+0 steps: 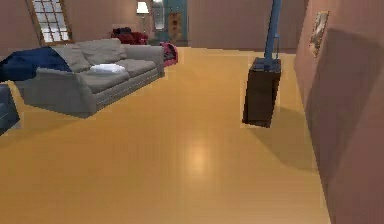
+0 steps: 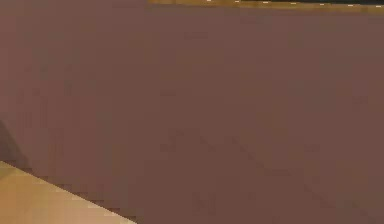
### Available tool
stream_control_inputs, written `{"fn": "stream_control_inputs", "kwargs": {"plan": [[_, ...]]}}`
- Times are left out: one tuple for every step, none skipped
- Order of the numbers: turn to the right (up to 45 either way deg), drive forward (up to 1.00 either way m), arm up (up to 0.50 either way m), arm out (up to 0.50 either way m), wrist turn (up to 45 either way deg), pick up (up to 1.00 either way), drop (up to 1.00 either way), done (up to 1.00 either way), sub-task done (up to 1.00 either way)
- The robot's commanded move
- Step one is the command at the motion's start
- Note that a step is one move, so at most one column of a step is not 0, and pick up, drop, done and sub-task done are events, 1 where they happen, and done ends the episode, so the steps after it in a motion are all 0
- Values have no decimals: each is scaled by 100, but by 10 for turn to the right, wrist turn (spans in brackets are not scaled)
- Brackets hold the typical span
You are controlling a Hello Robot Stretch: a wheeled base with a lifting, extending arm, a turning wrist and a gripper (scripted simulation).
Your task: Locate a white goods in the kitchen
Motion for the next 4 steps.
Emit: {"fn": "stream_control_inputs", "kwargs": {"plan": [[0, 100, 0, 0, 0, 0, 0, 0, 0], [0, 100, 0, 0, 0, 0, 0, 0, 0], [0, 100, 0, 0, 0, 0, 0, 0, 0], [0, 100, 0, 0, 0, 0, 0, 0, 0]]}}
